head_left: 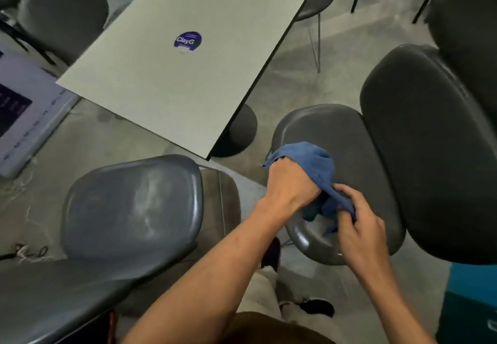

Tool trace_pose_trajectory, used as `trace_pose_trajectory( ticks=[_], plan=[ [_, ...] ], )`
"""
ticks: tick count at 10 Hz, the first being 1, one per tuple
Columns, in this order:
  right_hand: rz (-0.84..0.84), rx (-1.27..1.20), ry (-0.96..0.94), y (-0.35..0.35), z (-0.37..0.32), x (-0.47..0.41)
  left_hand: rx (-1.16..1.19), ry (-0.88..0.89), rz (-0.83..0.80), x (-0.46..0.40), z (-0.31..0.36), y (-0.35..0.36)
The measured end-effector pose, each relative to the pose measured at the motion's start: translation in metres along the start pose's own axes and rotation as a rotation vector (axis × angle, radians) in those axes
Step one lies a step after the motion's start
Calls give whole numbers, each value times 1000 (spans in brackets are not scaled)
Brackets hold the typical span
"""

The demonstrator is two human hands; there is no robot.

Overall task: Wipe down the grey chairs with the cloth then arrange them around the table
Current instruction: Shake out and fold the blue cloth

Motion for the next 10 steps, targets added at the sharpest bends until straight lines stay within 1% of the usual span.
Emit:
trace_pose_trajectory(
  ticks=[1, 2, 3, 4, 5, 6, 7, 8, 9, 10],
  plan=[
    [-20, 17, -57, 5, -14, -4, 97, 110, 43, 16, -24, -18],
    [-71, 88, -115, 7, -27, -10, 166, 94, 53, 33, -50, -27],
    [-212, 101, -126, 9, -33, -14, 117, -32, 138, 36, -77, -33],
    [-340, 150, -158, 6, -38, -20, 207, -161, 234, 48, -98, -33],
    [-408, 181, -201, -1, -45, -24, 393, -291, 319, 58, -124, -18],
    [-424, 204, -261, -15, -50, -24, 550, -353, 376, 74, -137, -4],
    [-469, 227, -306, -30, -57, -21, 669, -469, 596, 99, -151, 15],
    [-565, 257, -315, -43, -63, -13, 750, -543, 771, 111, -149, 31],
    [-586, 263, -327, -61, -69, -5, 988, -406, 900, 113, -140, 40],
    [-611, 223, -312, -79, -77, -1, 1214, -202, 666, 95, -121, 54]
  ],
)
Point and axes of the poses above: each hand's wrist, its own x-axis away from the middle knuckle, its own y-axis out of the palm, z = x × y, the point moved 5 cm from there along -x, towards the middle knuckle, and after that the axes turned 13 degrees about -z, right-handed, at the moved point
